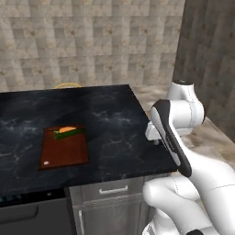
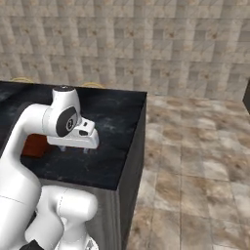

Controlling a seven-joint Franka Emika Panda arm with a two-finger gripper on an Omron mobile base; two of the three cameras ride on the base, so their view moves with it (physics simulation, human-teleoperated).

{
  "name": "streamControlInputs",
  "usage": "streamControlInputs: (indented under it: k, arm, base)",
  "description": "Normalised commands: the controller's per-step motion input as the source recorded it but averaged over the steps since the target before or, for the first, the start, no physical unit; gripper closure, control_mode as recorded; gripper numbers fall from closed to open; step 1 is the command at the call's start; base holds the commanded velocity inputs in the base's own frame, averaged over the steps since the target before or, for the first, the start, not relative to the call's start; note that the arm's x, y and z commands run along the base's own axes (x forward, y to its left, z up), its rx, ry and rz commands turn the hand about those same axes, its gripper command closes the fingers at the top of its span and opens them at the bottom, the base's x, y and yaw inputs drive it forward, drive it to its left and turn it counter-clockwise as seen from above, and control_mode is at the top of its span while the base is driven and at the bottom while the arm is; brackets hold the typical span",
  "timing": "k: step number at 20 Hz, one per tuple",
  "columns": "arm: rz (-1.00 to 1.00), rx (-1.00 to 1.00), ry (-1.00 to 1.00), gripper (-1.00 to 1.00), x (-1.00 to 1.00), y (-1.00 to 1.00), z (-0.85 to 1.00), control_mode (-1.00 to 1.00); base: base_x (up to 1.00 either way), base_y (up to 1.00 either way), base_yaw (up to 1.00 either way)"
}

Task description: Place the two vegetables and bowl onto the tray for setting up a vegetable dip station.

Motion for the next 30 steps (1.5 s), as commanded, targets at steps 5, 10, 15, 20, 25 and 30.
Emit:
streamControlInputs:
  k: [5,10,15,20,25,30]
  arm:
    - [0.00,0.00,0.00,-1.00,0.00,0.00,0.00,1.00]
    - [0.00,0.00,0.00,-1.00,0.00,0.00,0.00,1.00]
    - [0.00,0.00,0.00,-1.00,0.00,0.00,0.00,1.00]
    - [0.00,0.00,0.00,-1.00,0.00,0.00,0.00,1.00]
    - [0.00,0.00,0.00,-1.00,0.00,0.00,0.00,1.00]
    - [0.00,0.00,0.00,-1.00,0.00,0.00,0.00,1.00]
  base:
    - [0.00,-0.88,0.25]
    - [0.00,-0.76,0.36]
    - [0.01,-0.72,0.42]
    - [0.02,-0.73,0.43]
    - [0.09,-0.74,0.42]
    - [0.19,-0.76,0.41]
